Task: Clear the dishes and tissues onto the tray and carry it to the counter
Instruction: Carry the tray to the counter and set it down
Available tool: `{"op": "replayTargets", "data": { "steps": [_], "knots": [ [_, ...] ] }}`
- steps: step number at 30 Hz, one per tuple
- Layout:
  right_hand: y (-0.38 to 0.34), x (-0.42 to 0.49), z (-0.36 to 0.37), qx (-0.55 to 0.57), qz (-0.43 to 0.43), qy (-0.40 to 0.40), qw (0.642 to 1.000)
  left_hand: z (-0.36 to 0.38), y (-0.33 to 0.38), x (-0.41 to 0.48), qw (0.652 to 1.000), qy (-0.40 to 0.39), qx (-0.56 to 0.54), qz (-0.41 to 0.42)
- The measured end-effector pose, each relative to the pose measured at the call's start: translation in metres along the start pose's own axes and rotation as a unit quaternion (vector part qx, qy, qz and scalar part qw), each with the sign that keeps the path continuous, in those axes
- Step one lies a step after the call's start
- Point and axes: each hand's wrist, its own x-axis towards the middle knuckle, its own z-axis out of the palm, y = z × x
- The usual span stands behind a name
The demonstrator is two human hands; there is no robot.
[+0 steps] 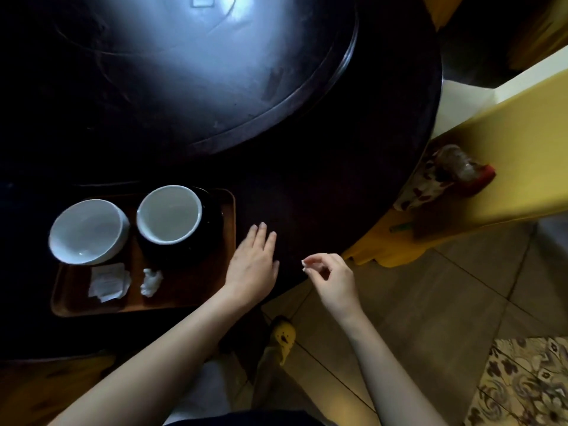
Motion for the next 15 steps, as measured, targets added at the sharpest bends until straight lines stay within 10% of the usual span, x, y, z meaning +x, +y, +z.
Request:
{"op": "replayTargets", "data": {
  "steps": [15],
  "knots": [
    [-0.103, -0.017, 0.119, 0.015, -0.025, -0.043, 0.999, 0.007, -0.144, -0.123, 0.983, 0.061, -0.043, 0.169]
  ]
}}
